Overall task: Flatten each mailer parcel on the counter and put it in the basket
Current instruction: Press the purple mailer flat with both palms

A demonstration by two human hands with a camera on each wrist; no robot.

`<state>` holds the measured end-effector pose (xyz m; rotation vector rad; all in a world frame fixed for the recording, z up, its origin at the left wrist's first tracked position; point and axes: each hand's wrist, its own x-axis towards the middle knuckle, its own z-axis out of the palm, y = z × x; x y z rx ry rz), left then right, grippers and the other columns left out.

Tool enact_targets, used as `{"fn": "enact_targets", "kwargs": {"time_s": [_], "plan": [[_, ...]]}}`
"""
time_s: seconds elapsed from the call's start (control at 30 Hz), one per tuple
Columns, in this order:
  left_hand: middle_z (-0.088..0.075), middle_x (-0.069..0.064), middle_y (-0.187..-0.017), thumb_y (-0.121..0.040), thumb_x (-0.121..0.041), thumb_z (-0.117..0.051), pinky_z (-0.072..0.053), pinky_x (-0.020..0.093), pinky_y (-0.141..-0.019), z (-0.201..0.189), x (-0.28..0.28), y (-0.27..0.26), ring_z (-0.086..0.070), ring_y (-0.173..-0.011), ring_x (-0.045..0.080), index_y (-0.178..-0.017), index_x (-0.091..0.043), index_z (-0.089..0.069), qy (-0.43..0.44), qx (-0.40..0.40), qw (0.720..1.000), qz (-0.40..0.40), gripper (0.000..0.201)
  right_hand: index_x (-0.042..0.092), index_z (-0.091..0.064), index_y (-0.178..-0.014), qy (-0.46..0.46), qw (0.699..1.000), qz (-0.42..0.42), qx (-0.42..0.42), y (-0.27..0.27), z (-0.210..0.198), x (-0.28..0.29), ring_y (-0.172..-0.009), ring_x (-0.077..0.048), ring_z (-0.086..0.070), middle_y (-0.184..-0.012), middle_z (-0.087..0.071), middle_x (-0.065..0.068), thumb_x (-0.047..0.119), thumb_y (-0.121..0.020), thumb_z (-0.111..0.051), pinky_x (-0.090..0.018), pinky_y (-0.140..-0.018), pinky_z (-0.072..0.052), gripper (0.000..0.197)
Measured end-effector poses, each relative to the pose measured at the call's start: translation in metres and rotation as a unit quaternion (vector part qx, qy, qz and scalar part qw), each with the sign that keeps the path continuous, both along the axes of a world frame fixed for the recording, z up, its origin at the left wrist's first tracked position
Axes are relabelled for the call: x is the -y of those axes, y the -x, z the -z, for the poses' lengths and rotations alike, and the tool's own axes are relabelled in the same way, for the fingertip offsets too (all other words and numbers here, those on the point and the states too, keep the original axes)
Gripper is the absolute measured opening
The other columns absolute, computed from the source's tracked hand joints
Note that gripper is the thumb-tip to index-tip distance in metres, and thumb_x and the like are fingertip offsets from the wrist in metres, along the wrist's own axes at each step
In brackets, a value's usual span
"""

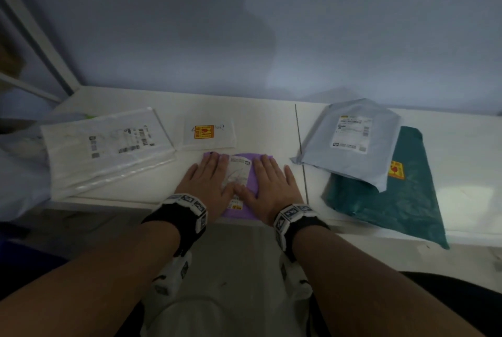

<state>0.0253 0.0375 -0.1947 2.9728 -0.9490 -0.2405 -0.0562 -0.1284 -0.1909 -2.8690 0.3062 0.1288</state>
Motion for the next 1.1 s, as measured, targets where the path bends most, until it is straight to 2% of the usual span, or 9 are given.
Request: {"fn": "enact_targets", "kwargs": {"time_s": [0.13, 0.4, 0.57, 0.7, 0.97, 1.1], "plan": [[0.007, 0.004, -0.162, -0.08, -0.063, 0.006, -0.003, 0.038, -0.12, -0.001, 0.0, 0.003, 0.006, -0.149, 0.018, -0.153, -0.021, 0.011, 0.005, 0.001, 1.0, -0.003, 0.084, 0.02, 0.001, -0.157, 0.013, 1.0, -0.012, -0.017, 0.0, -0.001, 0.003, -0.152, -0.017, 0.004, -0.165, 0.004, 0.0, 0.079, -0.087, -0.009, -0.045, -0.122, 0.003, 0.092], [0.012, 0.005, -0.162, -0.067, -0.081, 0.02, -0.003, 0.036, -0.121, -0.004, -0.013, -0.005, 0.009, -0.149, 0.018, -0.152, -0.024, 0.016, -0.007, -0.018, 0.999, 0.046, 0.102, 0.024, 0.004, -0.157, 0.029, 0.999, -0.039, -0.017, 0.001, 0.004, 0.011, -0.152, -0.018, 0.004, -0.165, 0.005, -0.003, 0.079, -0.087, -0.013, -0.045, -0.123, 0.001, 0.091], [0.013, 0.006, -0.161, -0.076, -0.073, 0.011, -0.003, 0.037, -0.121, -0.009, -0.01, -0.004, 0.009, -0.149, 0.02, -0.151, -0.022, 0.017, -0.021, -0.021, 0.999, 0.045, 0.092, 0.024, 0.004, -0.157, 0.033, 0.998, -0.037, -0.034, -0.003, 0.002, 0.013, -0.152, -0.018, 0.002, -0.165, 0.004, -0.002, 0.08, -0.086, -0.014, -0.045, -0.123, 0.0, 0.092], [0.015, 0.007, -0.161, -0.094, -0.065, -0.01, -0.001, 0.037, -0.12, -0.009, -0.009, -0.002, 0.01, -0.149, 0.02, -0.152, -0.022, 0.017, -0.022, -0.025, 0.999, 0.035, 0.077, 0.025, 0.004, -0.157, 0.037, 0.997, -0.04, -0.049, -0.004, -0.003, 0.012, -0.152, -0.018, 0.002, -0.165, 0.005, -0.001, 0.08, -0.086, -0.018, -0.043, -0.122, 0.0, 0.092], [0.016, 0.005, -0.161, -0.093, -0.065, -0.009, 0.0, 0.038, -0.12, -0.011, -0.008, 0.0, 0.011, -0.149, 0.019, -0.152, -0.023, 0.017, -0.034, -0.021, 0.999, 0.029, 0.077, 0.025, 0.006, -0.157, 0.025, 0.997, -0.04, -0.06, -0.007, -0.004, 0.013, -0.152, -0.018, 0.004, -0.165, 0.006, -0.001, 0.08, -0.086, -0.021, -0.043, -0.122, 0.002, 0.093], [0.012, 0.005, -0.162, -0.093, -0.066, -0.01, -0.002, 0.038, -0.121, -0.018, -0.008, -0.003, 0.008, -0.149, 0.019, -0.153, -0.022, 0.014, -0.056, -0.022, 0.997, 0.038, 0.078, 0.024, -0.003, -0.157, 0.013, 0.997, -0.053, -0.059, -0.009, -0.015, 0.016, -0.152, -0.019, -0.005, -0.165, -0.003, -0.003, 0.074, -0.092, -0.021, -0.043, -0.123, -0.002, 0.085]]}}
